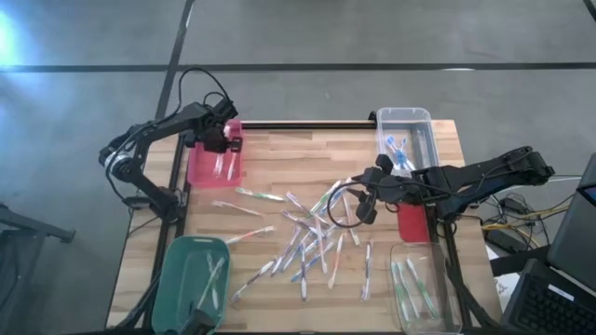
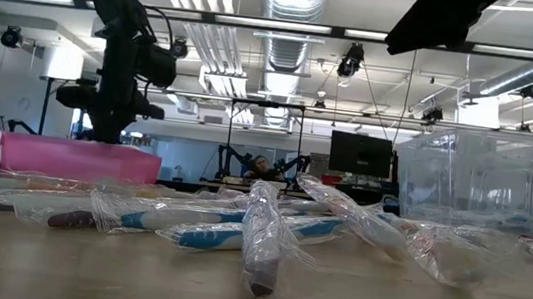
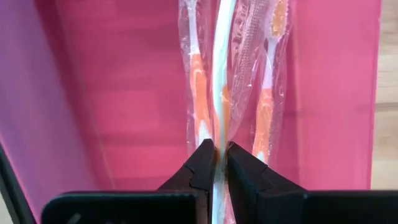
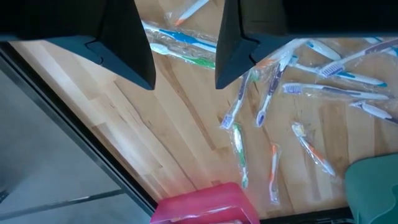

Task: Pick & Place Toothbrushes
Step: Put the orange toothbrush into the pink bin, then put the green toothbrush into the green bin

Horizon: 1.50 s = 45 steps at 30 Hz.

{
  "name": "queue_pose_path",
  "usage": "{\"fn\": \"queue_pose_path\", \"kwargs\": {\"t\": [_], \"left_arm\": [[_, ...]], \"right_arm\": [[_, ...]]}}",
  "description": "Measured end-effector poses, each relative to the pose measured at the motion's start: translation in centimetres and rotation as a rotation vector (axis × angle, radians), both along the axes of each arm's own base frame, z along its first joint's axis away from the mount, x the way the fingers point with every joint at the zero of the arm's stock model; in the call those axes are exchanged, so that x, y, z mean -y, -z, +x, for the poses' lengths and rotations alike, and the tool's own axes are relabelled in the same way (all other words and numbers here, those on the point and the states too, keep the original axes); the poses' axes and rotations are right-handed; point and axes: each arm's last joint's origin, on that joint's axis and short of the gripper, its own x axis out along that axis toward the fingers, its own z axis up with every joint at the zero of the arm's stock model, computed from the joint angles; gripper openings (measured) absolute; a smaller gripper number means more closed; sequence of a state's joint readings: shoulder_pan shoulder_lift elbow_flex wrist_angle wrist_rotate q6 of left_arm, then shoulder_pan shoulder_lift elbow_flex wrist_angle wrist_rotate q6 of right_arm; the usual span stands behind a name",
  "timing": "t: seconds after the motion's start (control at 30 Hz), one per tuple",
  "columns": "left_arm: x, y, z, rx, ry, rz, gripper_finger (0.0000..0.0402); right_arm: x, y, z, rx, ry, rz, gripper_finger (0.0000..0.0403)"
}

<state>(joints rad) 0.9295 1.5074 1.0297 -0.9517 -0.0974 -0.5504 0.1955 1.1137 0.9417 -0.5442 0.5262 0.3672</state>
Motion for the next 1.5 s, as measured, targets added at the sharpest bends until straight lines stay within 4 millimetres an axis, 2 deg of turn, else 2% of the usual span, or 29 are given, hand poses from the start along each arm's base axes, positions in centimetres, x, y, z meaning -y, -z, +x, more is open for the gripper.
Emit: {"fn": "queue_pose_path", "kwargs": {"t": [0.13, 0.5, 0.97, 1.23, 1.5], "left_arm": [[0.0, 0.0, 0.0, 0.001, 0.037, 0.004, 0.0034], [-0.1, -0.1, 0.1, 0.007, 0.045, 0.012, 0.0090], [-0.2, -0.4, 0.1, 0.002, 0.090, 0.010, 0.0130], [-0.3, -4.4, 0.3, 0.035, 0.140, 0.034, 0.0131], [0.9, -8.5, 0.1, 0.111, 0.166, 0.142, 0.0131]], "right_arm": [[0.0, 0.0, 0.0, 0.000, 0.000, 0.000, 0.0150], [0.0, 0.0, 0.0, 0.000, 0.000, 0.000, 0.0127], [0.0, 0.0, 0.0, -0.001, -0.002, -0.003, 0.0111], [0.0, 0.0, 0.0, -0.001, -0.003, -0.003, 0.0121], [0.0, 0.0, 0.0, -0.004, -0.007, -0.008, 0.0147]]}}
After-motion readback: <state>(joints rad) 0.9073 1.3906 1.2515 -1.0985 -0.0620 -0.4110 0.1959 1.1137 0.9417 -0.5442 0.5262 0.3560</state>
